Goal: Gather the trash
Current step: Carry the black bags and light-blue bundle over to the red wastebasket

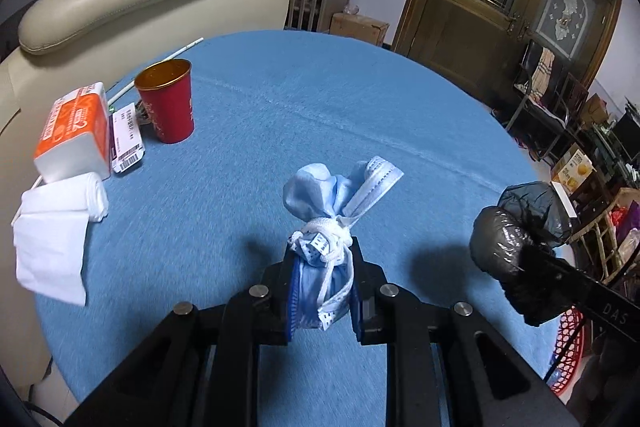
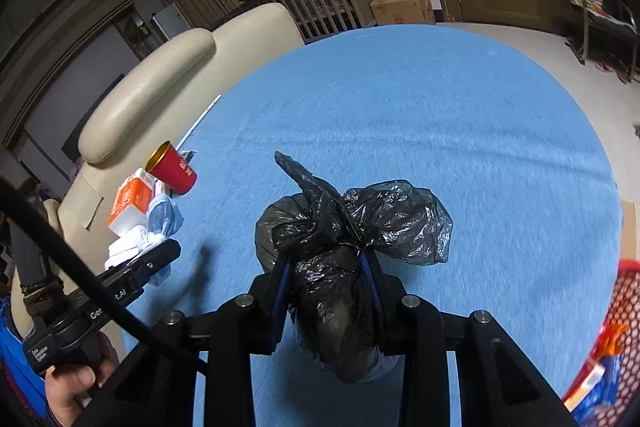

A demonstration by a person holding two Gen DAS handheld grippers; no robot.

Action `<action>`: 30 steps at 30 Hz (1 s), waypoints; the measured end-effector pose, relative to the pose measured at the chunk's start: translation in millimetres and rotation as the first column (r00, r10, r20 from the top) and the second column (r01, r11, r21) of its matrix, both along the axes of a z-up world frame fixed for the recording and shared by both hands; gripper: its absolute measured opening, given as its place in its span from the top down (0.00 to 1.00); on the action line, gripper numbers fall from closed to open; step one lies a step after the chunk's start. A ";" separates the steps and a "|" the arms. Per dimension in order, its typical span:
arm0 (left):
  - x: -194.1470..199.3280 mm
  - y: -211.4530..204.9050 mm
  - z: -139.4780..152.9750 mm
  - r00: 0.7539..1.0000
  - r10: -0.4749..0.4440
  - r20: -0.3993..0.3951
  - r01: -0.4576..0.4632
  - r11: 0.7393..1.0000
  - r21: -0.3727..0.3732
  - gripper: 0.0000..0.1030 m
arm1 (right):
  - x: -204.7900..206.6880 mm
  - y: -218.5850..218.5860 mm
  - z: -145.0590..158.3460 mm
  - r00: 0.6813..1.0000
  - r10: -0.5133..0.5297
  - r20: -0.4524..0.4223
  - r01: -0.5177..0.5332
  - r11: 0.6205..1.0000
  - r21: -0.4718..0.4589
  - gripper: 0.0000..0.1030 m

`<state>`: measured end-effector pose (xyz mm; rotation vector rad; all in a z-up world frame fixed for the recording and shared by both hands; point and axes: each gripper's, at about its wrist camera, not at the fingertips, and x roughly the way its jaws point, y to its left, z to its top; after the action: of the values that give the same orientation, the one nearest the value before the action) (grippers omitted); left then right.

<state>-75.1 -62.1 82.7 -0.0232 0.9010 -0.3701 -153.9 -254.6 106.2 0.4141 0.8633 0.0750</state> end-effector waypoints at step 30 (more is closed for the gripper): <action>-91.8 -23.0 32.1 0.993 -0.065 0.098 0.063 0.998 0.022 0.79 | -114.1 -47.9 11.5 0.975 -0.192 0.108 0.169 0.966 0.195 0.65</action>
<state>-166.9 -85.0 114.8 0.0415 0.8085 -0.4190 -268.0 -302.5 117.7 0.6539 0.6923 0.0118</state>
